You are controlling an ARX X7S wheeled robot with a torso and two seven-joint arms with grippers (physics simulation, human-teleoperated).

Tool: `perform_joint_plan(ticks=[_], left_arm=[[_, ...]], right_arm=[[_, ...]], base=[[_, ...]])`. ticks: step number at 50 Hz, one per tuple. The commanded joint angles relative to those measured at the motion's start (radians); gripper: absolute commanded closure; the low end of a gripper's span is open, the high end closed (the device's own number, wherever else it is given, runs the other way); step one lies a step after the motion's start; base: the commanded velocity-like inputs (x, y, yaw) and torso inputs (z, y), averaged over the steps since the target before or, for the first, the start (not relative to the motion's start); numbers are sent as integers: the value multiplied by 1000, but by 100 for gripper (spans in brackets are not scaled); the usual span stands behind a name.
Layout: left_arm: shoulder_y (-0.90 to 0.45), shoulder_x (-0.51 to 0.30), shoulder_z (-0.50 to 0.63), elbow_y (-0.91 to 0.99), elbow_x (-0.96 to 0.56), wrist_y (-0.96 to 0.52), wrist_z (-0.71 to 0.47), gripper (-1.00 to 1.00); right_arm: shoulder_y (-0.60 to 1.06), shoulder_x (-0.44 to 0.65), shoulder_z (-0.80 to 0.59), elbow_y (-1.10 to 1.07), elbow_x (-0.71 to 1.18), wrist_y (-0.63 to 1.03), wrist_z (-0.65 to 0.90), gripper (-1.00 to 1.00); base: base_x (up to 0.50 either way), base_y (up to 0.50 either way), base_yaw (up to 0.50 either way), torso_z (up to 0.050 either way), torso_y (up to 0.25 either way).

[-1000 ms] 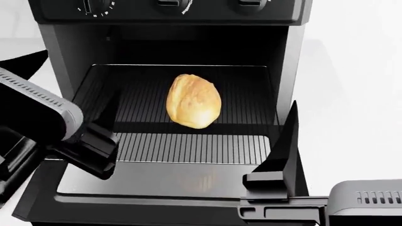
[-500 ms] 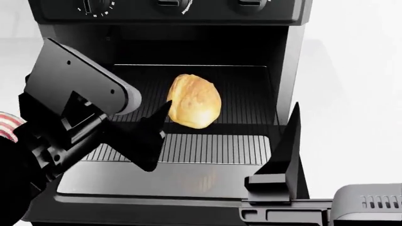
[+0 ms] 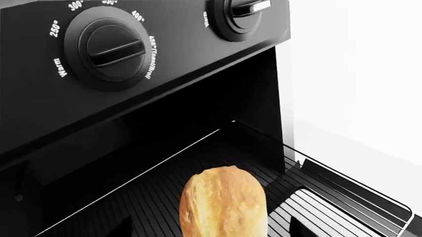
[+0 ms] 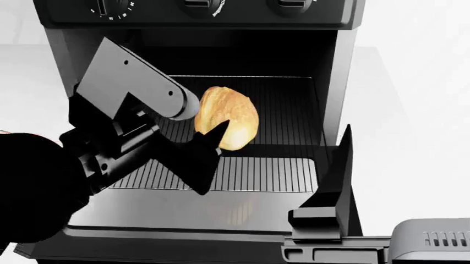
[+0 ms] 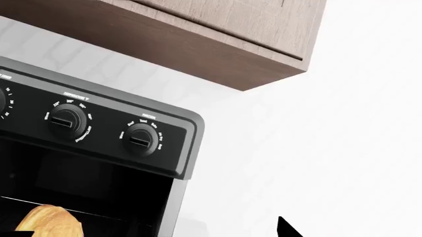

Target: Pick the bread from the rack and place it on the plate on the counter.

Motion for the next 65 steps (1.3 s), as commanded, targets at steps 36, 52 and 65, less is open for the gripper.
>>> perform_joint_plan(ticks=[36,52,65], left_arm=[[-86,118,120,-271,113,91,169,-100],[-99,140,159,-334,136,117,198,-100],[-114,154,179,-393,154,140,218,-100]], right_arm=[[5,-2,-15,11,-51,-41,-29,-100],[6,5,-25,5,-58,-48,-26,-100],[9,14,-41,8,-70,-63,-30,-100]], base=[[0,0,0,0,0],[0,0,0,0,0],[0,0,0,0,0]])
